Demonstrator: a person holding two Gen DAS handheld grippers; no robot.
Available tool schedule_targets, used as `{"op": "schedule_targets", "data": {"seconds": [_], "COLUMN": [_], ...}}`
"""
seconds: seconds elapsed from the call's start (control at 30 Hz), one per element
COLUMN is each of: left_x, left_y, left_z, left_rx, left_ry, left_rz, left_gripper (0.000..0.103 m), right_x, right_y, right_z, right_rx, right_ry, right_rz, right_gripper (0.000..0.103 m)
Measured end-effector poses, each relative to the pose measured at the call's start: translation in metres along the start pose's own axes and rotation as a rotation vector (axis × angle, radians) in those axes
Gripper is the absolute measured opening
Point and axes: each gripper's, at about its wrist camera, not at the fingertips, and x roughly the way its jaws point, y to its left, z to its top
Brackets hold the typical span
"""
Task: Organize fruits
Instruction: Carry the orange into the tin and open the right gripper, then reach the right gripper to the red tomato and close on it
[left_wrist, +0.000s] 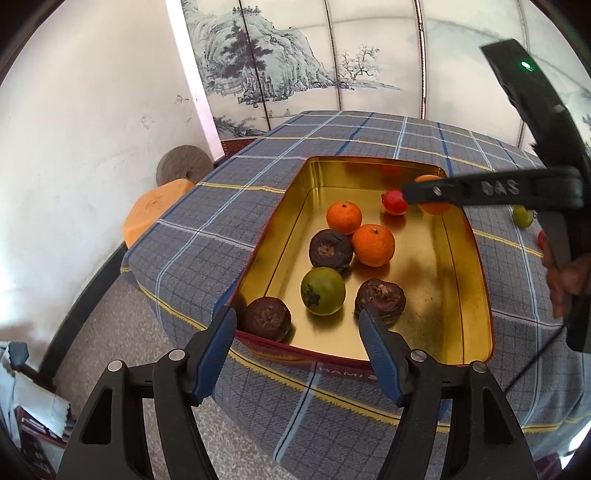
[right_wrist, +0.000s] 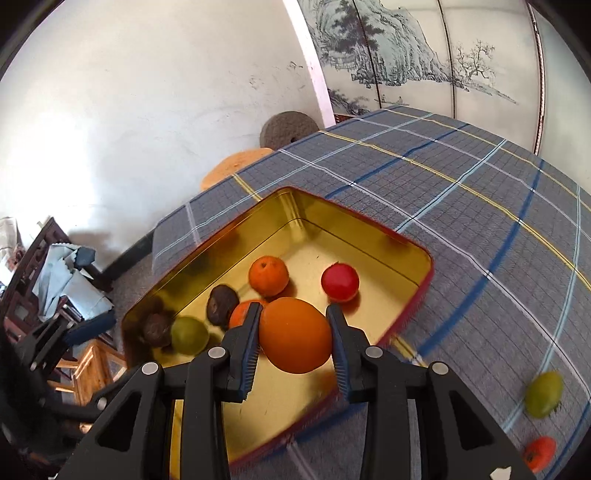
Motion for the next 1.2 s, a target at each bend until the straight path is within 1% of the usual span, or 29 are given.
{"op": "schedule_targets", "data": {"seconds": [0.07, 0.1, 0.13, 0.17, 0.2, 0.3, 0.4, 0.43, 0.47, 0.5, 0.57, 0.63, 0.7, 0.8, 0.93, 1.0, 1.07, 1.1, 1.13, 1.17, 1.2], "left_x": [0.000, 0.000, 0.000, -0.001, 0.000, -0.002, -0.004, -0.006, -0.007, -0.008, -0.010, -0.011, -0.013, -0.014, -0.019, -0.024, -0.028, -0.029, -0.029, -0.028, -0.026], "left_y": [0.000, 0.000, 0.000, -0.001, 0.000, -0.001, -0.005, -0.006, -0.008, -0.009, -0.015, -0.023, -0.033, -0.048, -0.067, -0.076, -0.089, -0.095, -0.103, -0.112, -0.118], "left_z": [0.000, 0.000, 0.000, 0.000, 0.000, 0.000, 0.000, 0.000, 0.000, 0.000, 0.000, 0.001, 0.003, 0.006, 0.013, 0.020, 0.029, 0.032, 0.038, 0.044, 0.049], "left_rx": [0.001, 0.000, 0.000, -0.001, 0.000, 0.001, 0.011, 0.015, 0.018, 0.021, 0.031, 0.043, 0.054, 0.078, 0.118, 0.140, 0.178, 0.191, 0.208, 0.220, 0.230], "left_ry": [0.000, 0.001, 0.000, -0.002, 0.000, 0.002, -0.003, -0.006, -0.009, -0.012, -0.012, -0.014, -0.014, -0.001, 0.009, -0.003, -0.015, -0.016, -0.014, -0.008, 0.001], "left_rz": [0.001, -0.001, 0.000, 0.000, 0.001, -0.002, -0.010, -0.015, -0.025, -0.035, -0.050, -0.070, -0.084, -0.111, -0.133, -0.143, -0.159, -0.169, -0.188, -0.211, -0.230], "left_gripper": [0.070, 0.070, 0.070, 0.070, 0.070, 0.070, 0.070, 0.070, 0.070, 0.070, 0.070, 0.070, 0.070, 0.070, 0.070, 0.070, 0.070, 0.070, 0.070, 0.070, 0.070], "right_x": [0.001, -0.003, -0.007, -0.019, -0.028, -0.057, -0.085, -0.095, -0.100, -0.109, -0.120, -0.127, -0.132, -0.135, -0.125, -0.111, -0.099, -0.093, -0.088, -0.089, -0.091], "right_y": [-0.003, -0.004, -0.005, -0.007, -0.009, -0.021, -0.035, -0.044, -0.050, -0.060, -0.079, -0.097, -0.116, -0.132, -0.134, -0.137, -0.143, -0.143, -0.144, -0.144, -0.144], "right_z": [0.005, 0.008, 0.009, 0.010, 0.011, 0.002, -0.019, -0.032, -0.040, -0.056, -0.086, -0.110, -0.127, -0.135, -0.124, -0.114, -0.112, -0.112, -0.110, -0.108, -0.107], "right_rx": [0.024, 0.042, 0.052, 0.062, 0.067, 0.102, 0.105, 0.101, 0.100, 0.097, 0.095, 0.093, 0.109, 0.123, 0.084, 0.053, 0.047, 0.047, 0.041, 0.028, 0.031], "right_ry": [-0.017, -0.037, -0.057, -0.103, -0.140, -0.209, -0.238, -0.238, -0.234, -0.221, -0.181, -0.139, -0.108, -0.093, -0.085, -0.059, -0.029, 0.001, 0.019, 0.014, 0.018], "right_rz": [0.004, 0.025, 0.033, 0.033, 0.035, 0.059, 0.009, -0.023, -0.045, -0.090, -0.182, -0.251, -0.300, -0.316, -0.318, -0.332, -0.312, -0.306, -0.313, -0.318, -0.282], "right_gripper": [0.036, 0.042, 0.048, 0.061, 0.069, 0.069, 0.069, 0.069, 0.069, 0.069, 0.069, 0.069, 0.069, 0.069, 0.069, 0.069, 0.069, 0.066, 0.058, 0.044, 0.031]}}
